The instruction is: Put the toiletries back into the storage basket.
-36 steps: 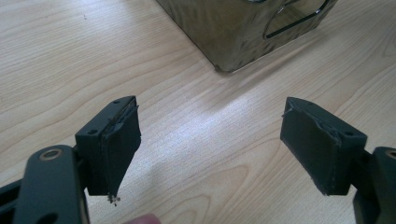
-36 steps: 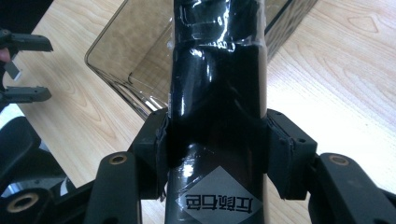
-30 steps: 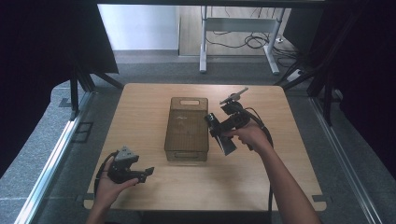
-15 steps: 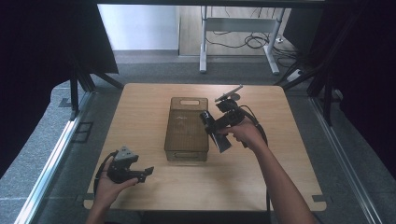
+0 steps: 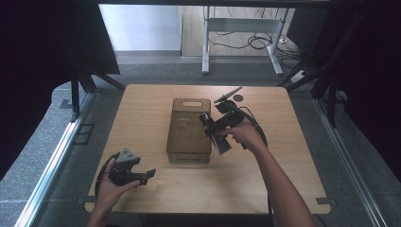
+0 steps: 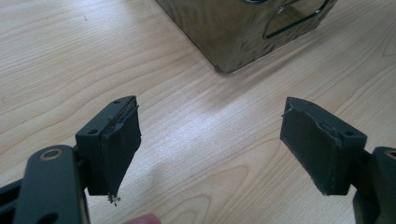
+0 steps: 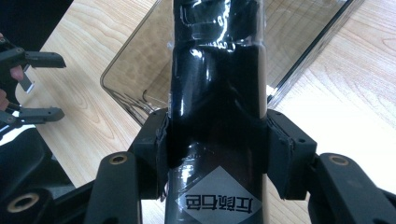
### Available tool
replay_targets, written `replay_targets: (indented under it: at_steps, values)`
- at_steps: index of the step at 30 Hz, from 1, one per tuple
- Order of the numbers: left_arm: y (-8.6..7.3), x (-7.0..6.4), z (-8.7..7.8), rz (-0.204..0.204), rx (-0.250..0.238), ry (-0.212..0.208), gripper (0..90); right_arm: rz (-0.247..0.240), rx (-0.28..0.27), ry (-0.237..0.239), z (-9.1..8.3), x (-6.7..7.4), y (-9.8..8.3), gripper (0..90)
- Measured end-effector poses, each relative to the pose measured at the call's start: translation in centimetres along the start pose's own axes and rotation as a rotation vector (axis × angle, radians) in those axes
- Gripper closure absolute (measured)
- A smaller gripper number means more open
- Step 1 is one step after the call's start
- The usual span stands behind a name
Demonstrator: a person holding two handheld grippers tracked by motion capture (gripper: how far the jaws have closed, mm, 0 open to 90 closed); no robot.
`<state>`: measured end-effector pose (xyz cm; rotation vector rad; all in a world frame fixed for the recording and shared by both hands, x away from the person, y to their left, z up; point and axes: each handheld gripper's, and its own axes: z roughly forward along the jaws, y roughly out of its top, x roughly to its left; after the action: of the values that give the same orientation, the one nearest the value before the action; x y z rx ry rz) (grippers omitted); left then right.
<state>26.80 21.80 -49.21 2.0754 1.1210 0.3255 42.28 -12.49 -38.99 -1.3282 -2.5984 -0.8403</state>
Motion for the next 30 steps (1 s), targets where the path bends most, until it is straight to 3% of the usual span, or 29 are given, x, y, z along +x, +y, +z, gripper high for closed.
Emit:
replay_targets:
  at_steps: [30]
  values:
    - [0.0, 0.1, -0.1, -0.005, -0.006, -0.004, 20.5, 0.025, 0.004, -0.013, 1.6, 1.7, 3.1, 46.7]
